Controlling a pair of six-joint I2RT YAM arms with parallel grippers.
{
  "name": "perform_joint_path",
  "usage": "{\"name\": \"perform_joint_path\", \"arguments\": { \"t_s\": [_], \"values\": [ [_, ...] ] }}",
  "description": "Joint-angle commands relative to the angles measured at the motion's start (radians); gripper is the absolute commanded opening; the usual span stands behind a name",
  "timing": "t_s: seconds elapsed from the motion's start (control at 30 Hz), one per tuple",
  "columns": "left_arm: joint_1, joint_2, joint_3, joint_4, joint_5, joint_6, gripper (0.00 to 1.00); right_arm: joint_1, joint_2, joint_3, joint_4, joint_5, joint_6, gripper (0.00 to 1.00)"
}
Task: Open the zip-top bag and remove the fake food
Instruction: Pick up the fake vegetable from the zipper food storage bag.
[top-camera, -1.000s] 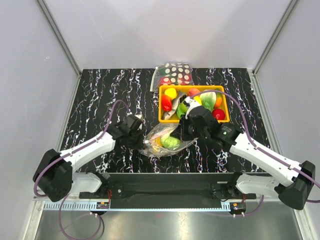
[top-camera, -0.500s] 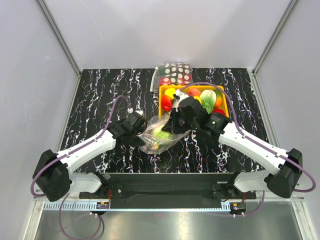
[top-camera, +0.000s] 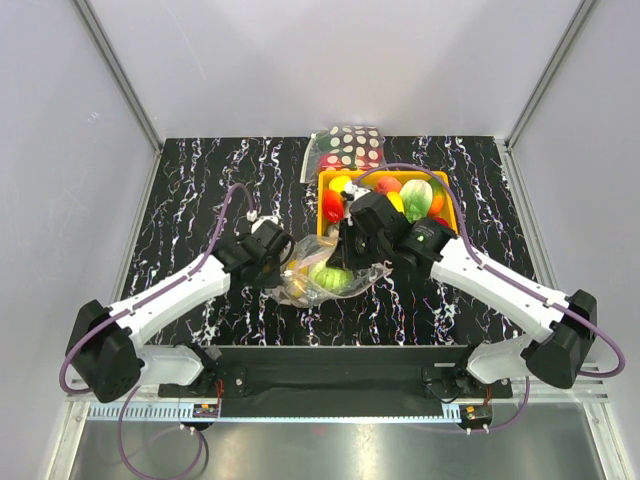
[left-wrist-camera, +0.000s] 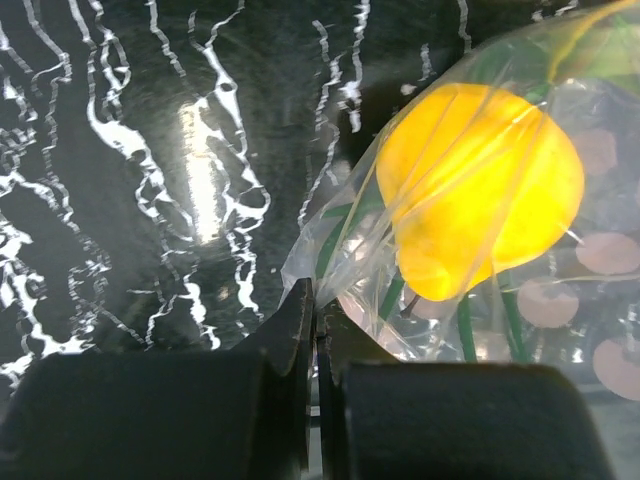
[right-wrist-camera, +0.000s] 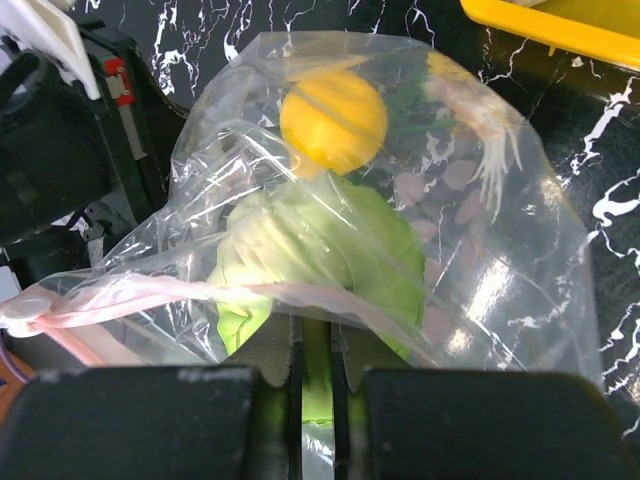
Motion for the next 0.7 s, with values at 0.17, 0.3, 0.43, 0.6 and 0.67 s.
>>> {"name": "perform_joint_path", "arguments": {
  "t_s": [0.17, 0.3, 0.43, 0.6, 0.67],
  "values": [
    [0.011, -0.023, -0.079, 0.027, -0.03, 0.0, 0.0, 0.011, -0.08, 0.114, -0.081, -0.033, -0.002, 0.0],
    [0.027, -0.01, -0.101, 0.051, -0.001, 0.006, 0.0, 0.012, -0.12, 0.119, -0.184, -0.084, -0.016, 0.0],
    [0.071, 0.011, -0.113, 0.066, 0.026, 0.037, 0.0, 0.011, -0.183, 0.12, -0.267, -0.128, -0.031, 0.0],
    [0.155, 0.005, -0.141, 0.089, 0.068, 0.066, 0.0, 0.009, -0.241, 0.188, -0.375, -0.091, -0.059, 0.0],
    [0.188, -0.004, -0.148, 0.093, 0.08, 0.08, 0.0, 0.008, -0.248, 0.235, -0.411, -0.015, -0.08, 0.0]
  ]
}}
